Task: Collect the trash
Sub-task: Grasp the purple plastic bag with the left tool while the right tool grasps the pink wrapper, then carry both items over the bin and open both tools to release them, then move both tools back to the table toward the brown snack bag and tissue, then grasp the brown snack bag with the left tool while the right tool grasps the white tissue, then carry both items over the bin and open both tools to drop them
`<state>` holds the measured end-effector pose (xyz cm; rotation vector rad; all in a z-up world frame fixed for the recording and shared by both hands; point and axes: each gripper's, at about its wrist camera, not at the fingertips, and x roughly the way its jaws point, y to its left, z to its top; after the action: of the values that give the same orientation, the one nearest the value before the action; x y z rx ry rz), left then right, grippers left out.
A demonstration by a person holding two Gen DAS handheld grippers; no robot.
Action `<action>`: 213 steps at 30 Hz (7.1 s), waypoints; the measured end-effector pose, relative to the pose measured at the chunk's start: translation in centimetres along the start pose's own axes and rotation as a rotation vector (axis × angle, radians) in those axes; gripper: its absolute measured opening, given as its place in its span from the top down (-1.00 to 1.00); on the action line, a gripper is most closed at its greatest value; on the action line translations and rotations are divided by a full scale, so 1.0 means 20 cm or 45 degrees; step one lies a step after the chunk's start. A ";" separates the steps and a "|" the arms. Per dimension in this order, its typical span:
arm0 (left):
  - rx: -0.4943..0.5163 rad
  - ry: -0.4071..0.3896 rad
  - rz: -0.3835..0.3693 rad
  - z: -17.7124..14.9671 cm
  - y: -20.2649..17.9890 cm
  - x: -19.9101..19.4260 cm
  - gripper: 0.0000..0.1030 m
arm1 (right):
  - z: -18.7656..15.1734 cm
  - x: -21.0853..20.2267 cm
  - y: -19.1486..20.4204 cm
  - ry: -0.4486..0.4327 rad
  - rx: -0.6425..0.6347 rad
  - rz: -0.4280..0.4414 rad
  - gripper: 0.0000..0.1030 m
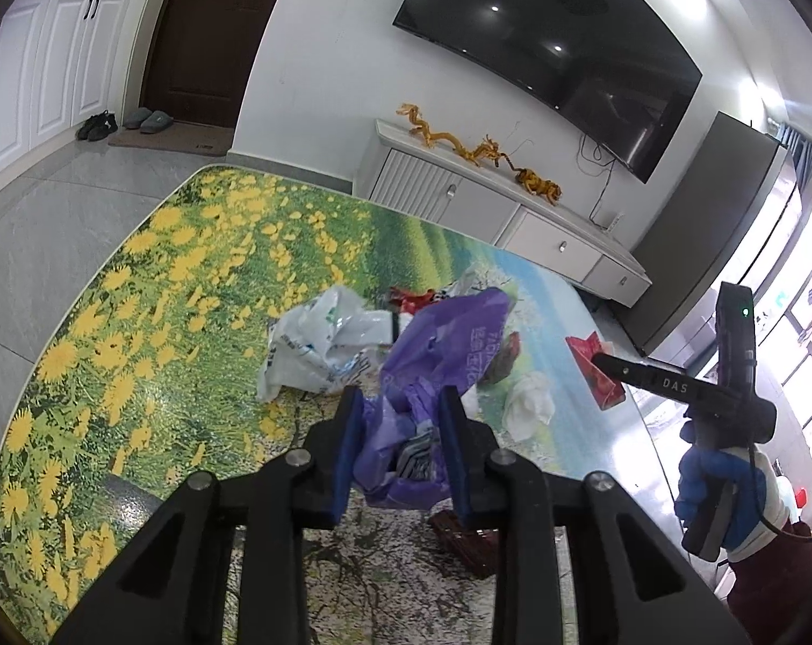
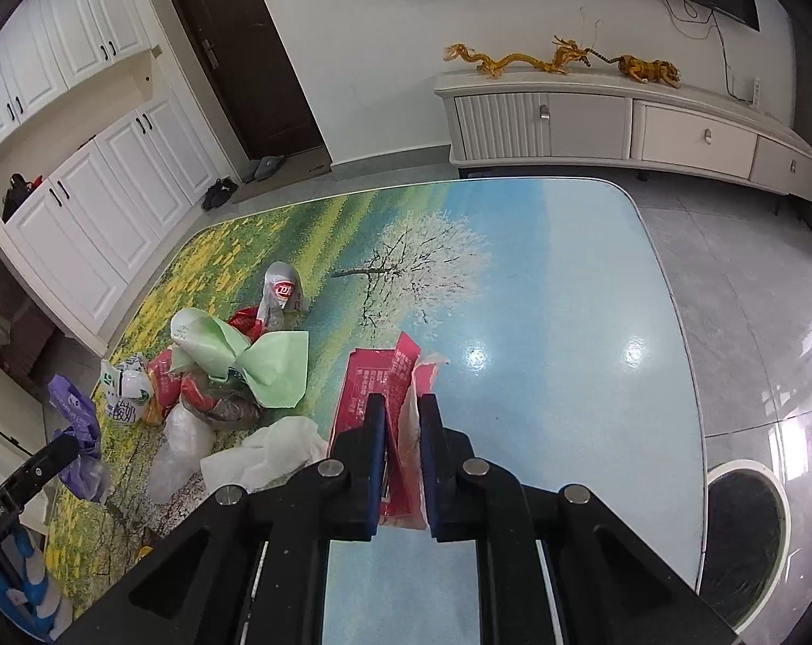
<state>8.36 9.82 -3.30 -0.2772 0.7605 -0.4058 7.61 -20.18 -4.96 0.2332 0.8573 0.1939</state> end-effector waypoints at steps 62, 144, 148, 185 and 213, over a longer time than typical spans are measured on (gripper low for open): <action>0.614 0.521 -0.368 -0.43 -2.02 0.93 -0.12 | -0.81 -0.55 -1.53 -0.084 0.691 -0.364 0.24; 0.590 0.362 -0.206 -0.35 -0.36 0.23 0.34 | -0.17 0.02 0.14 0.088 0.127 0.163 0.87; 0.558 0.336 -0.188 -0.36 -0.41 0.18 0.35 | -0.18 -0.10 0.11 0.033 0.124 0.201 0.88; 0.776 0.495 -0.446 -0.42 -1.95 0.80 0.36 | -0.77 -0.67 -1.30 -0.214 0.767 -0.132 0.88; 0.652 0.577 -0.430 -0.47 -2.16 1.09 -0.17 | -0.92 -0.70 -1.60 -0.181 0.977 -0.247 0.14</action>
<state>4.94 -39.34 -6.48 0.1814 1.0229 -0.9851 -12.97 -52.12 -15.48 0.8647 0.7759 -0.3430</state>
